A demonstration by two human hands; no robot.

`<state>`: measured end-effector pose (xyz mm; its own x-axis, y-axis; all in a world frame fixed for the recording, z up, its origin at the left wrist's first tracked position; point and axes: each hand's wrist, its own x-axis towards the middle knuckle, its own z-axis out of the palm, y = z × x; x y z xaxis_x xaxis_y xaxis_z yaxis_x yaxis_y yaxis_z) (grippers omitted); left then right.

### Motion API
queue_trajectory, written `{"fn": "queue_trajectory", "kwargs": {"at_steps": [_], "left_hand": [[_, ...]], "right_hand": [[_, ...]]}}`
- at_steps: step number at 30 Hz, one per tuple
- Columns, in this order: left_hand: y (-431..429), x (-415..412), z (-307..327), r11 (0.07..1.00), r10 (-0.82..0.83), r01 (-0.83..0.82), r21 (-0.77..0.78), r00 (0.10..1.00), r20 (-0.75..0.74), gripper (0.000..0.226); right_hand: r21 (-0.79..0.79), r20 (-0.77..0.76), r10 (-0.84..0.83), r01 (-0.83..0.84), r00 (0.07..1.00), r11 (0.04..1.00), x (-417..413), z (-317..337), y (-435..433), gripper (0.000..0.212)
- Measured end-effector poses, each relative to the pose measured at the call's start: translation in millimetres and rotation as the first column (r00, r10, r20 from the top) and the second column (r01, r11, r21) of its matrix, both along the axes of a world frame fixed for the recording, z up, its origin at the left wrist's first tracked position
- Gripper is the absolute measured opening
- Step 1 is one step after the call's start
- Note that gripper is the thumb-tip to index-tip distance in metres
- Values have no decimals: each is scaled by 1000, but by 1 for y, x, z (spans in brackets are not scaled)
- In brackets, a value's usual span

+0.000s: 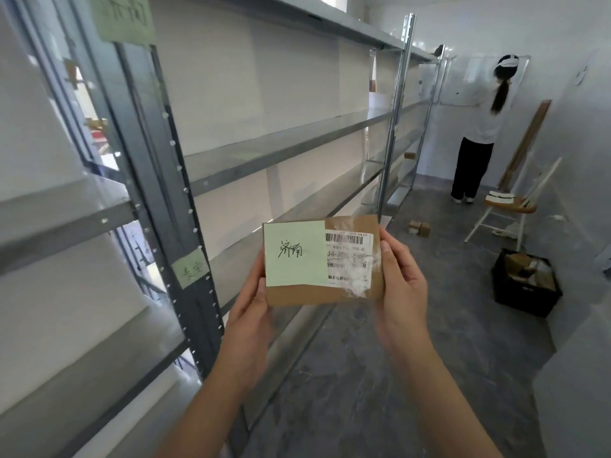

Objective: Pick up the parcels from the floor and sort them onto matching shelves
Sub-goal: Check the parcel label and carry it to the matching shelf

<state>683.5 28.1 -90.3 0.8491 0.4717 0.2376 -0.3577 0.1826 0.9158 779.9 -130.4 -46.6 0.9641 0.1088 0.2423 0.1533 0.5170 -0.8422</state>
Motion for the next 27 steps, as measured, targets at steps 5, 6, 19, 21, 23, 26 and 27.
{"fn": "queue_trajectory", "kwargs": {"at_steps": [5,6,19,21,23,26,27], "left_hand": [[31,-73,15,979,194,-194,57,981,5,55],[36,-90,18,975,218,-218,44,976,6,57],[59,-330,18,809,577,-585,59,809,111,55],[57,-370,15,753,652,-657,-8,745,141,55],[54,-407,11,695,716,-715,-72,679,162,52],[48,-455,11,605,794,-788,-114,587,161,51],[46,-469,11,574,817,-809,-126,555,158,51]], "right_hand": [[26,-47,188,-187,981,982,-53,4,47,27],[25,-55,227,-226,972,974,-65,4,55,27],[-33,-82,624,-628,777,777,-262,8,143,28],[-43,-81,694,-698,715,714,-298,7,155,28],[-53,-71,742,-745,667,665,-333,7,166,28],[-48,-71,796,-799,601,599,-382,7,179,26],[-46,-76,817,-820,572,570,-396,7,182,27]]}}
